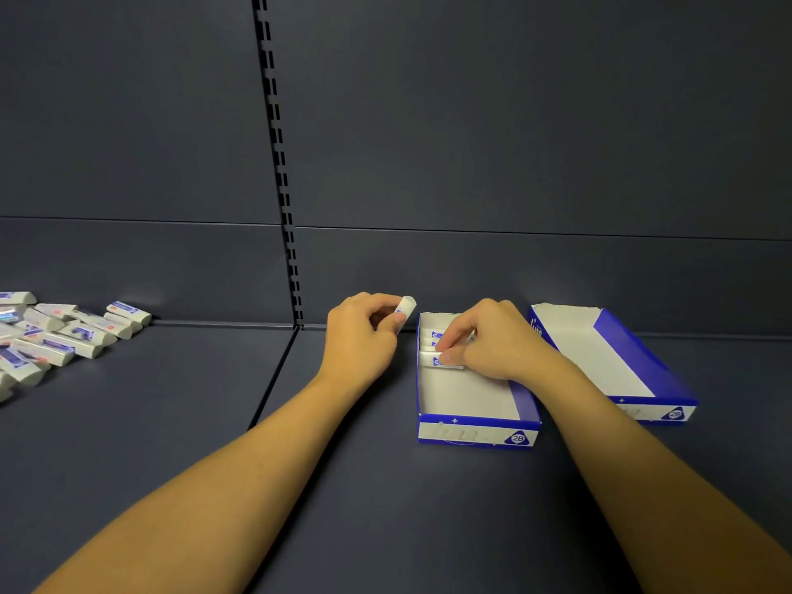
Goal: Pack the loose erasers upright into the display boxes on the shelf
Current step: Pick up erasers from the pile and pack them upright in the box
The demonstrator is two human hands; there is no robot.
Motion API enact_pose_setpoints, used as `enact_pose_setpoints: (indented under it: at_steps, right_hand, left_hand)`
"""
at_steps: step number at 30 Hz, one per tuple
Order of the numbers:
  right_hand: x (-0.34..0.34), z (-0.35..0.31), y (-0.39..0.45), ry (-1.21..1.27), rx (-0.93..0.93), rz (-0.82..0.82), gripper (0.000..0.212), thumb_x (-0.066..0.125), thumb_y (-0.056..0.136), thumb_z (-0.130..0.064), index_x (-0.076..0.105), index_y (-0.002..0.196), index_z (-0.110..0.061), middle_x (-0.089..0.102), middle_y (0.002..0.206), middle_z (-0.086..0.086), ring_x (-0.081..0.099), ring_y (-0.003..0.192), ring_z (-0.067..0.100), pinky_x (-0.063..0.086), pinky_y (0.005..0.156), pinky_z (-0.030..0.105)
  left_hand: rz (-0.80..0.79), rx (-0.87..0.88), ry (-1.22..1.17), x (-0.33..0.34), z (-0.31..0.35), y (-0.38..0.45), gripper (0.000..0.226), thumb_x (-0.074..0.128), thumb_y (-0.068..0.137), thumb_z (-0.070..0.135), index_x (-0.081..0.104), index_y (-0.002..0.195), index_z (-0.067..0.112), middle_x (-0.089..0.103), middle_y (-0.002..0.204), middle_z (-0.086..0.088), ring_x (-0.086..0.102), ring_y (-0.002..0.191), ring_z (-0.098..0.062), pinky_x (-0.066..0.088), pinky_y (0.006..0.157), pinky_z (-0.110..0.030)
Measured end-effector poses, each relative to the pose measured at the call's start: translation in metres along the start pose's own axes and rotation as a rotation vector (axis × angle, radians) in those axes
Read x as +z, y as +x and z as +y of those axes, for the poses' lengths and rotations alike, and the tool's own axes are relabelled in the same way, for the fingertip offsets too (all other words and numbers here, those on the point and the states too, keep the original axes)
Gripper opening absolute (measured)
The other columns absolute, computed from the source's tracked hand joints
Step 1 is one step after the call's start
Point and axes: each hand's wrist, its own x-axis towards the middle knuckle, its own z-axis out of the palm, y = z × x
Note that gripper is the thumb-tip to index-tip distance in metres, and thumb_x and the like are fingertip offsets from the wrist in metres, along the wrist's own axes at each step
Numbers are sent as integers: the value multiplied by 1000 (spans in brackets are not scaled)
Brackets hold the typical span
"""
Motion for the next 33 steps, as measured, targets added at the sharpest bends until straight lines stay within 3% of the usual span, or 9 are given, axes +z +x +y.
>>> enact_pose_setpoints:
  at_steps: [2, 7, 11, 13, 16, 20, 23, 28, 33]
  right_hand:
    - [3, 2, 0, -5, -8, 24, 13, 78, 85, -31, 81, 98, -27, 65, 96, -13, 51, 97, 10, 43, 75, 24]
    - [7, 3, 0, -90, -59, 35, 18, 78, 86, -33, 81, 101, -25, 54, 84, -19, 54, 79, 8, 36, 60, 13]
    - [8, 4, 0, -148, -57, 37, 22, 74, 87, -41, 80, 104, -29, 48, 75, -22, 51, 71, 6, 33, 58, 13]
    - [7, 4, -1, -161, -66, 31, 24, 74, 86, -43, 79, 106, -30, 59, 86, -20, 56, 79, 8, 42, 65, 15]
    - [3, 3, -2, -87, -39, 64, 31, 79, 82, -44, 76, 110, -31, 69, 110, -8, 60, 91, 11, 50, 76, 21]
    - [-18, 1, -7, 195, -61, 219, 21, 80, 84, -31, 78, 104, -26, 71, 81, -9, 59, 64, -7, 39, 55, 5]
    - [-36, -3, -11, 297, -99, 269, 18, 79, 85, -28, 78, 102, -28, 69, 78, -16, 55, 59, -14, 40, 57, 7]
    - [-48, -6, -15, 300, -110, 215, 22, 79, 83, -31, 75, 105, -32, 72, 81, -18, 58, 63, -8, 44, 61, 16]
    - [-44, -8, -18, 312, -85, 213, 27, 83, 80, -33, 76, 106, -28, 75, 88, -14, 65, 71, -2, 46, 62, 15]
  left_hand:
    - [-4, 6, -2, 0, 1, -1, 17, 67, 92, 12, 78, 100, 22, 69, 86, 8, 65, 85, -15, 55, 82, -39]
    - [-10, -4, 1, 0, -1, -1, 17, 68, 92, 13, 78, 100, 23, 70, 86, 9, 66, 84, -13, 55, 80, -34]
    - [-6, -62, -54, -3, 4, 0, 15, 69, 90, 13, 79, 97, 23, 74, 83, 10, 67, 78, -4, 52, 74, -16]
    - [25, -171, -180, -6, 8, 3, 12, 72, 88, 14, 79, 93, 22, 75, 80, 10, 68, 74, 1, 49, 70, -9]
    - [54, -313, -358, -16, 11, 11, 6, 78, 85, 18, 80, 88, 23, 76, 79, 7, 69, 73, -3, 50, 72, -19]
    - [-76, -363, -511, -29, 23, 17, 7, 79, 84, 14, 80, 89, 10, 78, 83, -6, 70, 74, -14, 54, 78, -36]
    - [-165, -389, -521, -30, 36, 20, 11, 80, 83, 15, 80, 91, 9, 78, 87, -10, 72, 81, -21, 52, 98, -50]
    - [-236, -367, -478, -23, 57, 18, 15, 80, 83, 20, 80, 94, 11, 78, 87, -5, 71, 76, -13, 51, 77, -36]
    - [-274, -340, -446, -16, 68, 12, 13, 79, 84, 22, 80, 93, 11, 78, 86, -5, 71, 82, -17, 49, 70, -29]
